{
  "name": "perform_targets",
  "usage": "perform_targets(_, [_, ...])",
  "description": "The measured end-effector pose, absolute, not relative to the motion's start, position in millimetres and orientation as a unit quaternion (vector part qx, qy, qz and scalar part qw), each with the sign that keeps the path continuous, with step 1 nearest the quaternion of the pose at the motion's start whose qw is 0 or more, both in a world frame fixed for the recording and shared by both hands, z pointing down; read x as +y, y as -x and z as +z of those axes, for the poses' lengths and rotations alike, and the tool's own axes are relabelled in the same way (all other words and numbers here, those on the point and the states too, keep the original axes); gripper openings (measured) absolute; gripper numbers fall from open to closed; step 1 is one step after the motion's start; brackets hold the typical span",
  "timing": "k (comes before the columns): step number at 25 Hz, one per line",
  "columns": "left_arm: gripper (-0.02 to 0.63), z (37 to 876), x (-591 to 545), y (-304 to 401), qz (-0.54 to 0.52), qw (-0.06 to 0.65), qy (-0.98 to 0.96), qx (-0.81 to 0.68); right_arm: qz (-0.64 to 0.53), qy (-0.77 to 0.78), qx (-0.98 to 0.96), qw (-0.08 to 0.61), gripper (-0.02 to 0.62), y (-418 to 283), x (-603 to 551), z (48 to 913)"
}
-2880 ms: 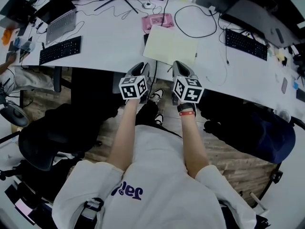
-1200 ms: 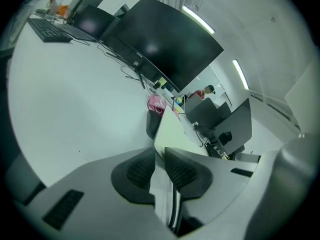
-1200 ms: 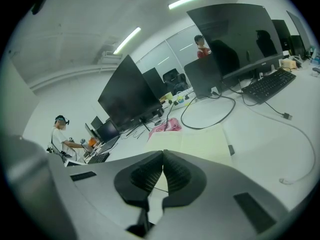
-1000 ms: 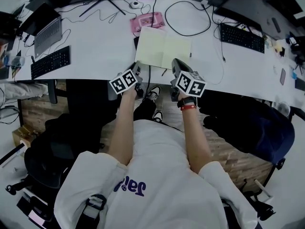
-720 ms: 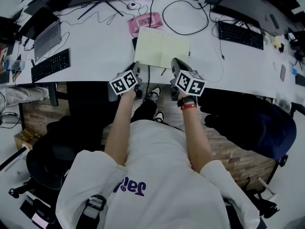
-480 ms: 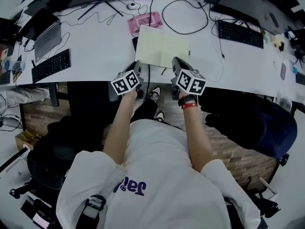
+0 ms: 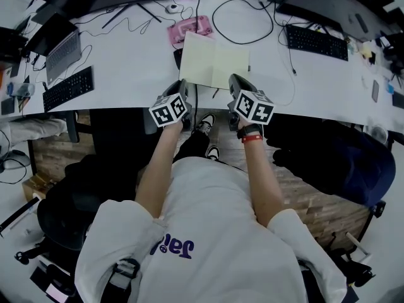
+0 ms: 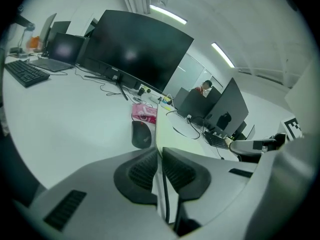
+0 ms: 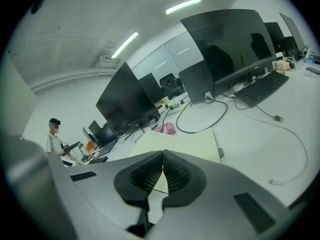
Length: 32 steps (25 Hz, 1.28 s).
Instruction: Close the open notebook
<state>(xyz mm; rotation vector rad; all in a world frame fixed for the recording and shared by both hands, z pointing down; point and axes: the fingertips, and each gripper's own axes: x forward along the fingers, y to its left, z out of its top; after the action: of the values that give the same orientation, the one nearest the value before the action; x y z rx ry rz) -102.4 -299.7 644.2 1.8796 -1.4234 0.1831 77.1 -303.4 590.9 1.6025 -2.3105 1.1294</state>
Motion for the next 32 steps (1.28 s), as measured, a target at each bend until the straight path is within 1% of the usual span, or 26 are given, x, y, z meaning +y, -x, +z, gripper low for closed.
perform_targets(10, [0.041, 629.7, -295.1, 86.8, 0.080, 0.351, -0.749, -0.556, 0.365, -0.535, -0.760, 0.046, 0.000, -89.0, -296.0, 581.8])
perform_targets(32, [0.034, 606.4, -284.9, 57.5, 0.095, 0.319, -0.770, -0.545, 0.352, -0.552, -0.756, 0.031, 0.002, -105.1, -275.1, 566.7])
